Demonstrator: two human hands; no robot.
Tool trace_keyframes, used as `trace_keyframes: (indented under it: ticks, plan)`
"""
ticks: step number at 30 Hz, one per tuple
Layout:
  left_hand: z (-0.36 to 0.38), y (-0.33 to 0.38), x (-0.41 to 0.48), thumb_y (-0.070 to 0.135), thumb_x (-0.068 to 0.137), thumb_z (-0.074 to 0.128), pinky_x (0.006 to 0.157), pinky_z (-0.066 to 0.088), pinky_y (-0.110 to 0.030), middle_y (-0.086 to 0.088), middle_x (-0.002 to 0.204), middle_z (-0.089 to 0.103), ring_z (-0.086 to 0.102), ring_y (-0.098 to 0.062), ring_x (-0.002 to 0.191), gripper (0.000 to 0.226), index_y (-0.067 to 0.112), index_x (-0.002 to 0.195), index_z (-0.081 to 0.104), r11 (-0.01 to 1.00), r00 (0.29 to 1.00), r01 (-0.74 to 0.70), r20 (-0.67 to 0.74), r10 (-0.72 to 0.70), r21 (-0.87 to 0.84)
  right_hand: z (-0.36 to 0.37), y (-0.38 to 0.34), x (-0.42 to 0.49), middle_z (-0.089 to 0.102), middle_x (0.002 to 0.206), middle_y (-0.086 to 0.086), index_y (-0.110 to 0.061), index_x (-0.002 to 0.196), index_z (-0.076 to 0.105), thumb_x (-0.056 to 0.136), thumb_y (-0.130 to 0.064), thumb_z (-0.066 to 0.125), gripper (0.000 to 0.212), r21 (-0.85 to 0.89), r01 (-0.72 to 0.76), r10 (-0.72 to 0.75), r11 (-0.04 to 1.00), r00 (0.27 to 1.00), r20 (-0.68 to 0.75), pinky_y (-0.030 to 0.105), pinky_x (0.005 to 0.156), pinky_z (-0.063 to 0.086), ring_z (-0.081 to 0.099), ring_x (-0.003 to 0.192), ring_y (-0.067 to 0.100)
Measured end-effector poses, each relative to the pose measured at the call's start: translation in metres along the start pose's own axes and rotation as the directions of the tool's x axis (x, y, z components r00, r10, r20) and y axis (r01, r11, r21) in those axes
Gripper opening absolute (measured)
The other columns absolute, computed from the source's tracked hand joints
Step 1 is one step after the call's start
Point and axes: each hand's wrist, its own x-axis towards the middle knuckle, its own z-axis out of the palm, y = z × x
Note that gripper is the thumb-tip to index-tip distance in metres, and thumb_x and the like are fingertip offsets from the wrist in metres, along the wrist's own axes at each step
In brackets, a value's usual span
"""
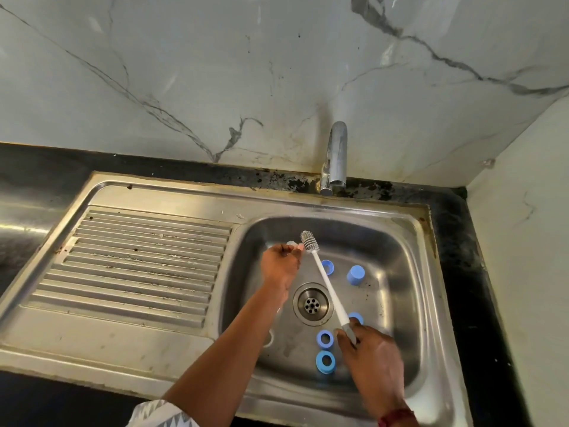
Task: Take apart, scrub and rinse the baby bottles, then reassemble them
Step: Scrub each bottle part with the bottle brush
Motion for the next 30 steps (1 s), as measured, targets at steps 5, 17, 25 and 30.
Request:
trace_keyframes:
  ticks: [5,17,25,30]
  plan:
    - [0.008,-0.017,0.002,0.01,0.085,0.077,0.059,0.056,-0.035,-0.012,0.076,0.066,0.056,-0.02,0.057,0.013,0.01,0.083,0.064,0.988,0.99,0.142,-0.023,-0.14,0.057,-0.007,0.012,0.008,0.058,0.051,-0.003,-0.018,0.082,0.076,0.088,-0.041,0.068,0.025,0.246,-0.256,0.226,0.935,0.963,0.144,0.029,0.059,0.049,0.057,0.053,0.014]
    - [0.041,-0.06,0.039,0.005,0.099,0.056,0.067,0.057,-0.031,-0.015,0.071,0.059,0.059,-0.021,0.06,0.01,-0.003,0.103,0.059,0.773,0.827,0.529,0.008,-0.562,-0.352,0.003,0.026,0.013,0.066,0.063,-0.006,-0.032,0.067,0.063,0.089,-0.047,0.065,0.027,0.177,-0.433,0.379,0.884,0.884,0.272,0.037,0.074,0.059,0.064,0.069,0.013]
    - [0.049,-0.073,0.077,0.01,0.096,0.064,0.06,0.056,-0.027,-0.014,0.072,0.062,0.061,-0.019,0.06,0.014,-0.001,0.104,0.06,0.694,0.773,0.54,-0.045,-0.633,-0.477,0.005,0.026,0.024,0.065,0.067,-0.006,-0.033,0.078,0.06,0.089,-0.047,0.064,0.018,0.161,-0.427,0.374,0.89,0.884,0.28,0.036,0.073,0.059,0.063,0.07,0.013]
    - [0.055,-0.083,0.087,0.014,0.095,0.066,0.084,0.06,-0.034,-0.013,0.071,0.063,0.062,-0.02,0.065,0.014,0.001,0.097,0.061,0.667,0.762,0.545,-0.031,-0.647,-0.507,0.014,0.032,0.027,0.064,0.062,-0.002,-0.024,0.073,0.066,0.088,-0.048,0.066,0.029,0.16,-0.436,0.384,0.886,0.881,0.275,0.037,0.069,0.059,0.063,0.065,0.014]
